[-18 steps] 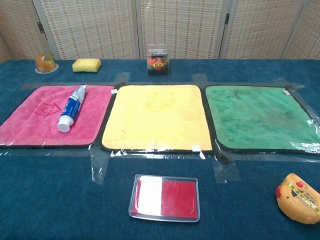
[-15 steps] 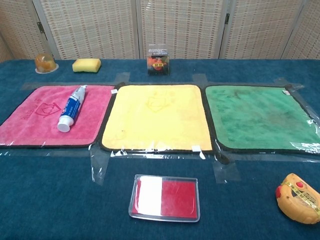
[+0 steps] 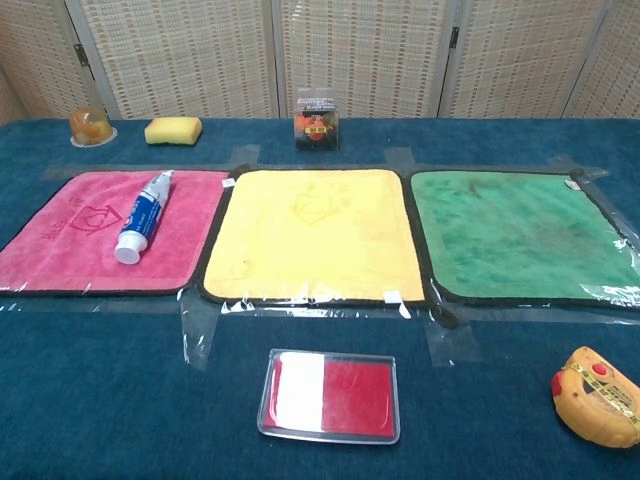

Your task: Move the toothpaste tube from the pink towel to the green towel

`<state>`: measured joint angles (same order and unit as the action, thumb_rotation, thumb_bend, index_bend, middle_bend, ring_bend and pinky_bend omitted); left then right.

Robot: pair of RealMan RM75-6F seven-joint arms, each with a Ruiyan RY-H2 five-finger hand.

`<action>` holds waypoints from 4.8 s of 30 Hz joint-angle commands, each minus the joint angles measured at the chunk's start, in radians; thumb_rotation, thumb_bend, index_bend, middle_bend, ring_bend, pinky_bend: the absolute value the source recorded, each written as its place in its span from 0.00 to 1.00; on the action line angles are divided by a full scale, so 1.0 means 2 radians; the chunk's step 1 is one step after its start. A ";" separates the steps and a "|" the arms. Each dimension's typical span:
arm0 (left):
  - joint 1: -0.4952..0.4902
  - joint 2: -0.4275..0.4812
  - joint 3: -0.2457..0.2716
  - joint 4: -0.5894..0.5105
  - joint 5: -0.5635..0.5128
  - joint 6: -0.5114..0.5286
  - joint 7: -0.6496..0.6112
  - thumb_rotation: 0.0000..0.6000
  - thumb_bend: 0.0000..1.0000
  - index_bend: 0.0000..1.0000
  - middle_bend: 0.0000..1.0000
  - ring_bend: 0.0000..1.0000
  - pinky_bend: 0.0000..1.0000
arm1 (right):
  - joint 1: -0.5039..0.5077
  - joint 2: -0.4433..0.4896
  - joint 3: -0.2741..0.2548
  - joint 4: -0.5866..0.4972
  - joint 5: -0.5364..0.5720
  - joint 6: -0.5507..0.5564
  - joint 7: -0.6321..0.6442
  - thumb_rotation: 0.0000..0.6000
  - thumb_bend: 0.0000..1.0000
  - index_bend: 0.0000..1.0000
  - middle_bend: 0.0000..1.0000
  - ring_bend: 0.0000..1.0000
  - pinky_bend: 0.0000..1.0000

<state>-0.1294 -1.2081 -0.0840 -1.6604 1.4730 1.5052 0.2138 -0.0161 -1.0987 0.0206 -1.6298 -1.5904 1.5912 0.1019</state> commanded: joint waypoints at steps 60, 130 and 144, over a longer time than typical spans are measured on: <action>-0.311 -0.254 -0.038 0.497 -0.069 -0.336 0.031 1.00 0.35 0.03 0.01 0.00 0.01 | -0.020 0.014 -0.009 -0.013 -0.023 0.028 -0.004 1.00 0.21 0.25 0.17 0.18 0.11; -0.355 -0.274 -0.026 0.529 -0.087 -0.362 0.048 1.00 0.35 0.04 0.01 0.00 0.01 | -0.033 0.012 -0.009 -0.003 -0.020 0.038 0.007 1.00 0.21 0.25 0.17 0.18 0.11; -0.380 -0.322 -0.022 0.625 -0.076 -0.404 0.003 1.00 0.35 0.03 0.01 0.00 0.01 | -0.030 0.018 -0.007 -0.023 -0.019 0.032 -0.013 1.00 0.21 0.25 0.17 0.18 0.11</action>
<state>-0.8847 -1.8420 -0.1304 -0.4211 1.3150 0.7043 0.2280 -0.0772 -1.0644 0.0055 -1.6754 -1.6289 1.6548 0.0778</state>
